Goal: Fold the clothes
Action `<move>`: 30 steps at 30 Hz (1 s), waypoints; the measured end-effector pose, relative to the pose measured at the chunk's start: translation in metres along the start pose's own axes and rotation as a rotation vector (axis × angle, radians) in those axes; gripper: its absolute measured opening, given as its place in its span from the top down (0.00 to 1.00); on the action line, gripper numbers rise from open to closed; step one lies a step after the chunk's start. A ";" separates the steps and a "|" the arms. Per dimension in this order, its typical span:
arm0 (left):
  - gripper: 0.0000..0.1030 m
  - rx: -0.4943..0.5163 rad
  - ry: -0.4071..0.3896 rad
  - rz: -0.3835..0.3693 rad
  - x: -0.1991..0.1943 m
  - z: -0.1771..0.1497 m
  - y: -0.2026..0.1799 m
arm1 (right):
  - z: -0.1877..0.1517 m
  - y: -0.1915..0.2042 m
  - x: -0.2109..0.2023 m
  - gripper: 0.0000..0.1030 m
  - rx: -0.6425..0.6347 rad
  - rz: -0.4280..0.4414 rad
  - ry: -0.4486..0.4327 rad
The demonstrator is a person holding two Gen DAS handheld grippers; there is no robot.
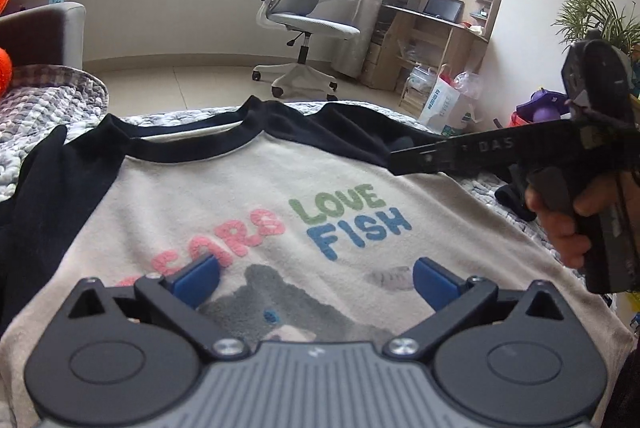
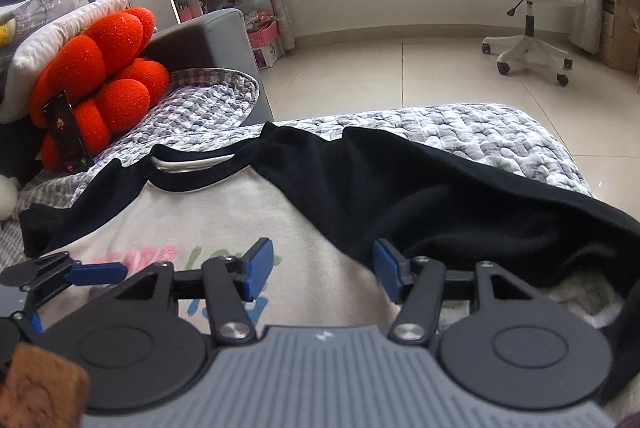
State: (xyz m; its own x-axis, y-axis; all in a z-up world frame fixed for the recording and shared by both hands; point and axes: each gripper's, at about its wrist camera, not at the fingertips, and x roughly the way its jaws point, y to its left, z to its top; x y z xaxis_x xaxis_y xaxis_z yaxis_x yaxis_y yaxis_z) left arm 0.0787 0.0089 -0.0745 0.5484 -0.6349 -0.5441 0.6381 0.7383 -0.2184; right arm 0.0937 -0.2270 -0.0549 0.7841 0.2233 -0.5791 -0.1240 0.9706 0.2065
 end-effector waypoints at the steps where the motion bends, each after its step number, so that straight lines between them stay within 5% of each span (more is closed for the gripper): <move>1: 0.00 -0.002 0.000 -0.004 0.000 0.000 0.001 | -0.002 0.000 0.004 0.34 -0.008 0.002 -0.013; 5: 0.00 0.033 0.013 0.025 0.002 0.001 -0.005 | -0.010 0.005 0.016 0.21 -0.073 0.012 -0.056; 8: 0.00 0.143 0.055 0.117 0.009 0.000 -0.024 | -0.010 0.010 0.019 0.09 -0.110 0.027 -0.052; 12: 0.00 0.255 0.042 0.208 0.008 -0.005 -0.044 | -0.007 0.012 0.020 0.09 -0.093 0.010 -0.047; 18: 0.00 0.161 0.061 0.142 0.007 -0.002 -0.025 | -0.009 0.026 0.029 0.04 -0.144 -0.045 -0.023; 30: 0.00 0.181 0.065 0.161 0.006 -0.002 -0.030 | -0.009 0.024 0.031 0.00 -0.130 -0.033 -0.021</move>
State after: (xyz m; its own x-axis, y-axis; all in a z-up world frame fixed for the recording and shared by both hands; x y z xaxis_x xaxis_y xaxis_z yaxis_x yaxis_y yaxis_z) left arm 0.0617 -0.0171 -0.0727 0.6186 -0.4924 -0.6123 0.6351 0.7721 0.0207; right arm 0.1093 -0.1960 -0.0745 0.8015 0.1900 -0.5670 -0.1741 0.9812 0.0826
